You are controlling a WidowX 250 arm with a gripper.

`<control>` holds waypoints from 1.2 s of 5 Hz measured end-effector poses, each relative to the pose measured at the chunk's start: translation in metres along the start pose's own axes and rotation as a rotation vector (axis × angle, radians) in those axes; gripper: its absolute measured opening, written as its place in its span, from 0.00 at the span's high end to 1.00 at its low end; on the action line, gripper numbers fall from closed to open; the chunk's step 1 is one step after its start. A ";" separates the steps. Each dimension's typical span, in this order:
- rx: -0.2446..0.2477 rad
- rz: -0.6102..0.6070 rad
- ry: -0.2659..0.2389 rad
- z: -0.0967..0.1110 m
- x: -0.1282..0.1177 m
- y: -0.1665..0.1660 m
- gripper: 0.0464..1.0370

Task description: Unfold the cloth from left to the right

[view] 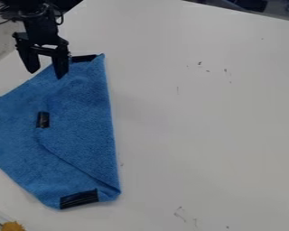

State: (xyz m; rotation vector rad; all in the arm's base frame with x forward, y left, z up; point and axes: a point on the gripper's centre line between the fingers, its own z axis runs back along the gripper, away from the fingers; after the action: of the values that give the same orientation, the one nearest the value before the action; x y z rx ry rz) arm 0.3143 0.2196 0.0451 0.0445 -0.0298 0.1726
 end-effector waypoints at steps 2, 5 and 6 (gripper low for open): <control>-0.031 0.047 0.034 -0.016 -0.027 -0.013 0.04; -0.016 0.198 -0.003 -0.006 -0.069 -0.011 0.04; -0.024 0.210 0.005 -0.011 -0.074 -0.009 0.04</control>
State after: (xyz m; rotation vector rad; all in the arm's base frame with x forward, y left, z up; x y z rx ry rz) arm 0.2428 0.1986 0.0307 0.0169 -0.0312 0.3819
